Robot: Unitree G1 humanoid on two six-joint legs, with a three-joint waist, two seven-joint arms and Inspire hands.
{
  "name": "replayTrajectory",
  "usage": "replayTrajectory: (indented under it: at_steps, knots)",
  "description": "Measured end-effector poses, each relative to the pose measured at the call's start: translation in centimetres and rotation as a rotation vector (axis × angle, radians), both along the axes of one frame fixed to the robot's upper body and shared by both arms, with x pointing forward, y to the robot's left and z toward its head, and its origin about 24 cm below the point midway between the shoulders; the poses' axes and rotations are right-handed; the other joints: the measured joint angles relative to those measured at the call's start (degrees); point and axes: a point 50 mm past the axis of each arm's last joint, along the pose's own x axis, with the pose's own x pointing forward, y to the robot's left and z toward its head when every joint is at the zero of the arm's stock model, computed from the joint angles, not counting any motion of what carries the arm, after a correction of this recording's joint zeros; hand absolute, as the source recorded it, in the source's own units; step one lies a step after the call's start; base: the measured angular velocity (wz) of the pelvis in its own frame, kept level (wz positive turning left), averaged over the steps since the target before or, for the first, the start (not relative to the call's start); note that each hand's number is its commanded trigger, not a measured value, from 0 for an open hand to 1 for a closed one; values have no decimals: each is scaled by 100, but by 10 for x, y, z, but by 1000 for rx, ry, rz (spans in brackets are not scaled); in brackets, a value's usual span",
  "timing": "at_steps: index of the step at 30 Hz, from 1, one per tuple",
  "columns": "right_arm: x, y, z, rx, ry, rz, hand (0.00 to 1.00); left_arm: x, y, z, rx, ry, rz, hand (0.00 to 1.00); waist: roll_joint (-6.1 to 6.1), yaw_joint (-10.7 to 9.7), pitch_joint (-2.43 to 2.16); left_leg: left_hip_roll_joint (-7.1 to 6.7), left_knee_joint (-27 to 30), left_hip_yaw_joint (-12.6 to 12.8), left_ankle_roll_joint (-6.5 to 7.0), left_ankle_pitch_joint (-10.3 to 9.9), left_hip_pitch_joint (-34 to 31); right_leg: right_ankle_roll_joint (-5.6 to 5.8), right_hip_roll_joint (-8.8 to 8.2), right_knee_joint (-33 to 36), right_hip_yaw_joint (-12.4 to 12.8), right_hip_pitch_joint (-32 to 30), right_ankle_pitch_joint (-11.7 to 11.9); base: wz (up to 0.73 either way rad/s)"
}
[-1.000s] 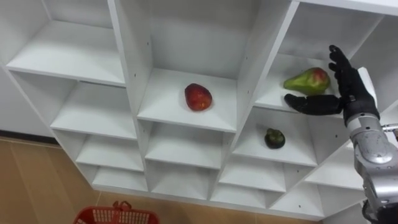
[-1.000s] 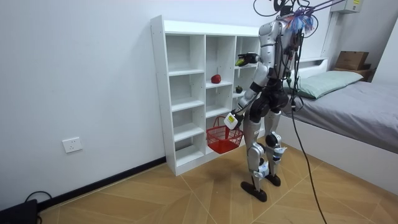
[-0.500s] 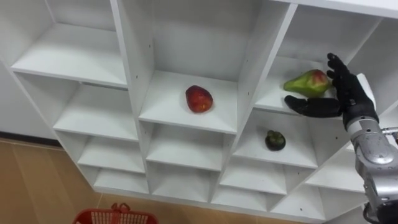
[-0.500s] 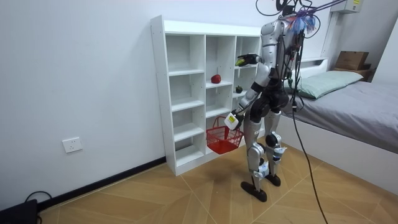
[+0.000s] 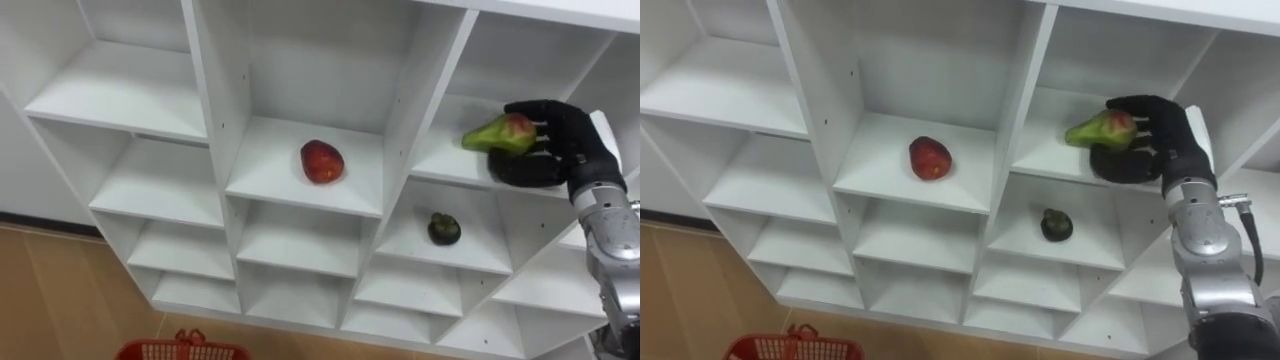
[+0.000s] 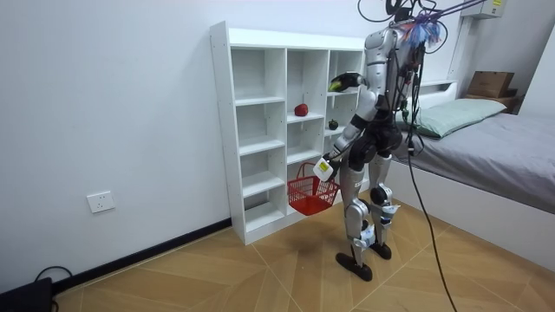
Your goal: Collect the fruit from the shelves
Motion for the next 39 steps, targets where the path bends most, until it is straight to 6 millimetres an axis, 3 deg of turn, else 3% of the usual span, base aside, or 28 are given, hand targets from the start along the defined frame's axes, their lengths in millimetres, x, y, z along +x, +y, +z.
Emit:
replayTrajectory:
  at_steps: [10,15,18,20,24,28,34,39]
  knots:
    - [2,10,-1,37,-7,36,100,5,-3,0,-5,-7,-20,100,-5,3,1,-1,-44,7,-1,-1,-7,0,5,1,13,-17,0,0]
    - [-1,26,2,82,-48,83,100,8,-6,-1,-8,-11,-29,100,25,-19,0,-3,0,16,0,0,-9,0,2,6,29,-25,1,0]
    - [-10,34,4,85,-72,128,100,13,-6,0,0,-27,-31,100,95,-9,20,-2,-5,13,0,-1,-17,0,1,7,34,-34,1,0]
    - [-18,40,8,75,-91,162,100,13,-8,0,0,-28,-27,100,192,-17,-27,-5,-21,24,0,0,-43,0,-3,11,44,-76,1,-2]
    - [-30,45,10,74,-104,187,100,14,-11,-1,-5,-31,-26,100,281,-27,-41,1,-50,49,1,1,-23,0,3,9,93,-95,1,-3]
    - [-44,51,10,83,-101,235,100,16,-11,1,-5,-46,-29,100,263,-64,-31,7,-62,109,-3,3,-25,0,7,7,156,-111,1,-7]
    - [-56,57,3,108,-71,261,100,24,-12,4,-6,-83,-29,100,180,-129,-64,5,-57,159,-1,2,-44,4,2,17,202,-155,4,-3]
    - [-57,60,4,120,-81,265,100,25,-12,4,1,-85,-25,100,203,-184,-62,8,-55,179,0,2,-67,4,4,18,203,-185,10,-1]
